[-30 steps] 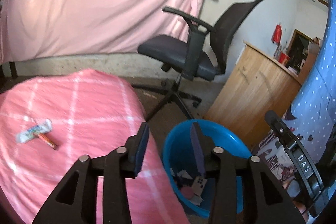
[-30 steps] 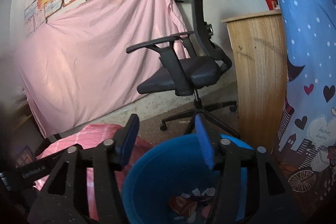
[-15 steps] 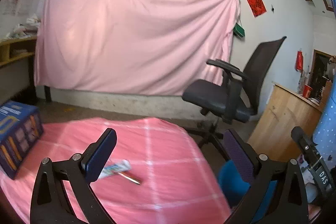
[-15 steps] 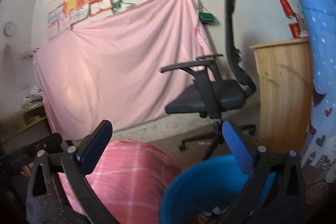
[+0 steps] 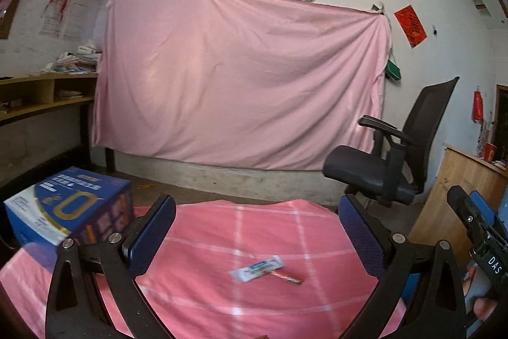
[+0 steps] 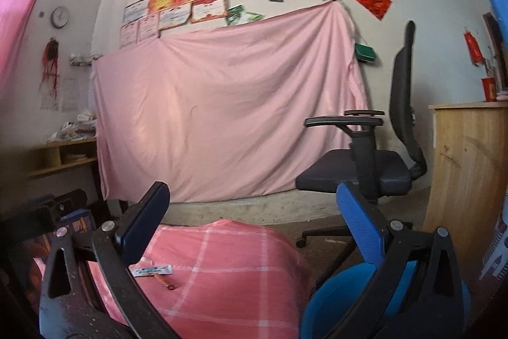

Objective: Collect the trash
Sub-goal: 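Move both open tools back over the table toward the toothpaste tube and battery, then grasp the white toothpaste tube with the left tool while the right grasps the orange battery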

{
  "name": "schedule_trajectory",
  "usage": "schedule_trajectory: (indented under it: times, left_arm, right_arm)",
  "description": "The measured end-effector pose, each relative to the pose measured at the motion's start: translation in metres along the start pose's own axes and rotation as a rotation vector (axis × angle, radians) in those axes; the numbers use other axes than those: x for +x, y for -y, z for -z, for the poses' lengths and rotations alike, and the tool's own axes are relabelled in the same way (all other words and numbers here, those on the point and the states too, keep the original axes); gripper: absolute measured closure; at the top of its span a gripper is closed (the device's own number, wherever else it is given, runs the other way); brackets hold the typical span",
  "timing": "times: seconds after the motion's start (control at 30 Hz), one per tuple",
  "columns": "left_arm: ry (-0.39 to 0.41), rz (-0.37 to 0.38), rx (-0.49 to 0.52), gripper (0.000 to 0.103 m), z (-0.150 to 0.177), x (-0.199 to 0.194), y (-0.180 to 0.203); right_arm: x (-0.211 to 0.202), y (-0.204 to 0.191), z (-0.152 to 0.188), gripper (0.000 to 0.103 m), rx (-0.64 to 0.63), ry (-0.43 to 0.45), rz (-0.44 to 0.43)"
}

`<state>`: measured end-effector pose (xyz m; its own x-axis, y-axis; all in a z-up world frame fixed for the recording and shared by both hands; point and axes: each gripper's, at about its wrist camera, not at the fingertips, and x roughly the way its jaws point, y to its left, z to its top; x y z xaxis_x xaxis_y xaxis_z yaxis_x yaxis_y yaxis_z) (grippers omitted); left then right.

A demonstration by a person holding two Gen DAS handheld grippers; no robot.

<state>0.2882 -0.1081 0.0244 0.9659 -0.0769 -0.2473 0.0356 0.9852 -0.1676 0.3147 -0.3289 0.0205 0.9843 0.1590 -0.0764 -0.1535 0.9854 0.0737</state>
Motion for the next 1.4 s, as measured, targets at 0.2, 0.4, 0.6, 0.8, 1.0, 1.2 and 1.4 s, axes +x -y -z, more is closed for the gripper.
schedule_trajectory:
  times: [0.2, 0.4, 0.6, 0.8, 1.0, 1.2, 1.4]
  left_arm:
    - [-0.015, -0.042, 0.0, 0.003, 0.011, 0.0, -0.025]
    - [-0.038, -0.075, 0.001, 0.003, 0.021, 0.005, -0.044]
    - [-0.052, -0.089, -0.001, 0.003, 0.028, 0.011, -0.057]
    - [-0.096, -0.095, 0.019, 0.003, 0.035, 0.022, -0.063]
    - [-0.159, -0.09, 0.042, 0.003, 0.04, 0.038, -0.062]
    - [-0.229, -0.054, 0.053, 0.003, 0.045, 0.053, -0.063]
    - [-0.328, 0.007, 0.043, 0.026, 0.049, 0.071, -0.065]
  right_arm:
    - [0.018, -0.023, 0.008, 0.0, -0.044, -0.049, -0.038]
    - [0.033, -0.043, 0.02, 0.0, -0.094, -0.098, -0.071]
    - [0.047, -0.059, 0.033, 0.0, -0.142, -0.155, -0.1]
    - [0.071, -0.058, 0.042, 0.0, -0.133, -0.282, -0.119]
    - [0.09, -0.049, 0.052, 0.0, -0.061, -0.413, -0.148]
    - [0.106, -0.059, 0.065, 0.002, -0.089, -0.533, -0.174]
    - [0.126, -0.074, 0.084, 0.028, -0.146, -0.683, -0.239]
